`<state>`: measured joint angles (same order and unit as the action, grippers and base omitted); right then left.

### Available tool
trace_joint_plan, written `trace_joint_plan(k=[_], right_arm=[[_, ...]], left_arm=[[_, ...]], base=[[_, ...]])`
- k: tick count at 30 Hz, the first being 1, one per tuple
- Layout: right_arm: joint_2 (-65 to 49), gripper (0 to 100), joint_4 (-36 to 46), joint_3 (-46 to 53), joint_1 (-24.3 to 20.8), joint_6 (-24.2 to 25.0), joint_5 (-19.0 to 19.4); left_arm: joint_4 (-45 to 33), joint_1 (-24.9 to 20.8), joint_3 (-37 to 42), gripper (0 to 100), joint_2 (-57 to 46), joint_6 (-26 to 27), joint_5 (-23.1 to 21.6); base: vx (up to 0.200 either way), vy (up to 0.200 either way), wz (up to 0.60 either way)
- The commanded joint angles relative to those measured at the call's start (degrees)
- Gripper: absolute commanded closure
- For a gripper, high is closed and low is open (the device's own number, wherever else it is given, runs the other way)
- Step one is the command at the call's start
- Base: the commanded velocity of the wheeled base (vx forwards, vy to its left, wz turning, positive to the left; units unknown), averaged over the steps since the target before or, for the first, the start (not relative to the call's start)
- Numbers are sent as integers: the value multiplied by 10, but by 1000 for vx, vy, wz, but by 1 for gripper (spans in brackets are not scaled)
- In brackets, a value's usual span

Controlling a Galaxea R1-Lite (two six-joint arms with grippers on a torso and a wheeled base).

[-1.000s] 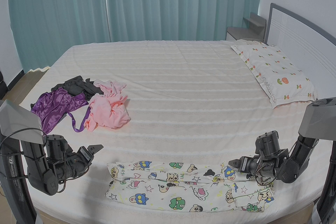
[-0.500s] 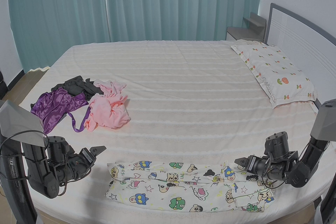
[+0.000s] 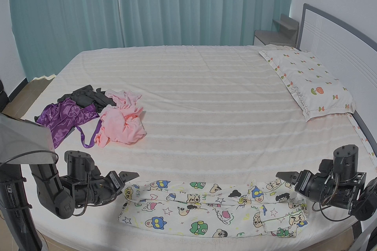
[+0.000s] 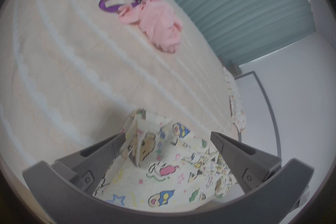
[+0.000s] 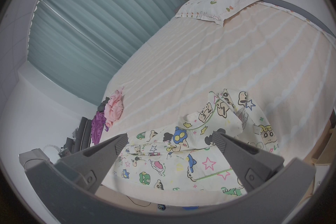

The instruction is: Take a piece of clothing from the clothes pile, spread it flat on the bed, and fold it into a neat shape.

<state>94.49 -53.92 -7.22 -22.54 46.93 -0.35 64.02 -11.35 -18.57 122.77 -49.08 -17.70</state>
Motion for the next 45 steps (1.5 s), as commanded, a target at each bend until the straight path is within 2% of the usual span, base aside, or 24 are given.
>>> trace_joint_plan(k=[1, 2, 8, 13, 20, 21, 26, 31, 37, 45], right_arm=[[-51, 0, -1, 22, -4, 1, 10], [-51, 0, -1, 22, -4, 1, 10], [-50, 0, -1, 26, -18, 1, 10], [-51, 0, -1, 28, -29, 2, 9], [-50, 0, -1, 30, -29, 3, 9], [-50, 0, -1, 30, -29, 3, 9], [-50, 0, -1, 30, -29, 3, 9], [-50, 0, -1, 31, -29, 3, 9], [-51, 0, -1, 34, -29, 2, 9], [-50, 0, 0, 35, -29, 1, 9]], left_arm=[[-92, -1, -68, 0, -29, 78, -34], [-94, 0, -67, 0, -16, 102, -34], [-89, 1, -75, 0, 23, 123, -33], [-88, 5, -84, 0, 55, 178, -29], [-88, 13, -86, 0, 53, 182, -28], [-88, 16, -86, 100, 52, 183, -28], [-87, 22, -93, 100, 52, 183, -20], [-86, 22, -101, 100, 48, 183, 6], [-83, 16, -104, 100, 19, 183, 7], [-9, 8, -132, 100, 18, 196, 3]], base=[[0, 0, 0], [0, 0, 0], [0, 0, 0], [0, 0, 0], [0, 0, 0], [0, 0, 0], [0, 0, 0], [0, 0, 0], [0, 0, 0], [0, 0, 0]])
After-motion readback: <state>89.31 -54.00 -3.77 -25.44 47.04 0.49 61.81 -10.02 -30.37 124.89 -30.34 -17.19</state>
